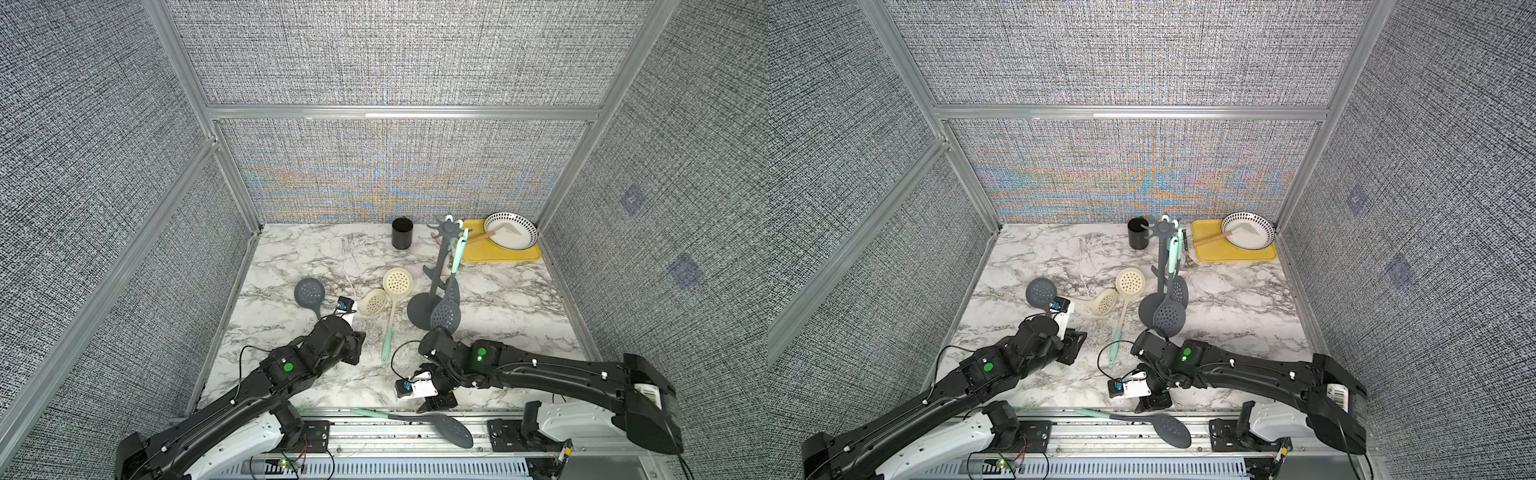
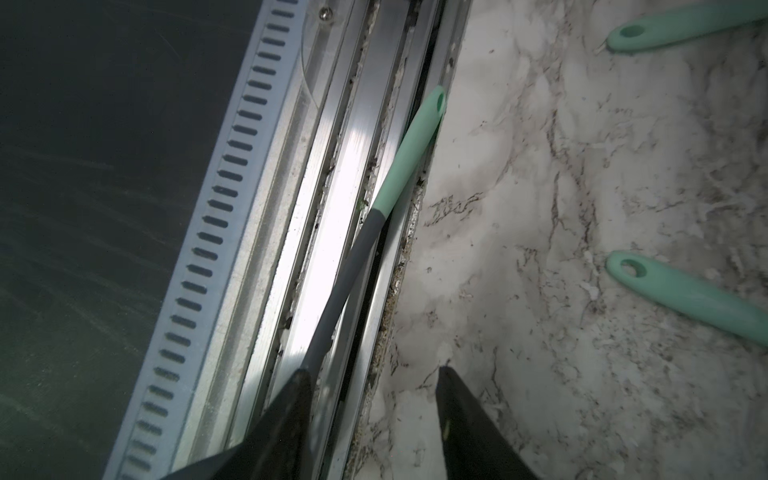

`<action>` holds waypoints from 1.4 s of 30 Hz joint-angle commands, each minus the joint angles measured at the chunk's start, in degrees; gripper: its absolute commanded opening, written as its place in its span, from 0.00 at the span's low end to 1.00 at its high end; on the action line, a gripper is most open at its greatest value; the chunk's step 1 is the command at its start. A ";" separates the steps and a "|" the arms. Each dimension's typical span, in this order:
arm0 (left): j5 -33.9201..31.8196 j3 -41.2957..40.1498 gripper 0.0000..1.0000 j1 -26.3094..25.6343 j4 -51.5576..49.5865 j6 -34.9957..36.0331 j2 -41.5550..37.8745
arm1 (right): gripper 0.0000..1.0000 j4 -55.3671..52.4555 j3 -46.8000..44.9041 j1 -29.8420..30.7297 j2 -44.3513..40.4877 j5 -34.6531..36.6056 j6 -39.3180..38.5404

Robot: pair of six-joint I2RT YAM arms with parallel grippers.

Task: Hang the skimmer on the kitchen utensil rack
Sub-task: Pick up the skimmer from the center of the board.

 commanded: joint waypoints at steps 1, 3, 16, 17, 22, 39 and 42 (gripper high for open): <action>5.58 -1.08 0.40 2.72 4.15 -2.36 -1.09 | 0.52 -5.30 2.96 1.23 3.71 0.77 1.02; 5.42 -1.26 0.39 3.93 3.28 -2.27 -1.84 | 0.52 -6.18 4.75 2.76 6.71 0.70 1.67; 5.84 -2.15 0.35 6.41 2.66 -2.28 -3.31 | 0.45 -6.40 8.96 7.56 17.82 3.37 3.91; 5.87 -2.15 0.35 6.46 2.68 -2.17 -3.42 | 0.45 -6.20 8.98 7.57 17.99 4.44 4.04; 5.92 -2.15 0.34 6.68 2.84 -2.28 -3.62 | 0.43 -4.88 8.85 7.39 18.23 8.32 4.39; 5.14 -2.07 0.33 6.94 2.69 -1.86 -4.14 | 0.00 -5.34 8.73 2.84 18.39 7.00 3.51; 4.84 -1.91 0.33 7.07 2.60 -1.86 -4.70 | 0.00 -4.83 8.58 0.04 16.72 5.34 2.15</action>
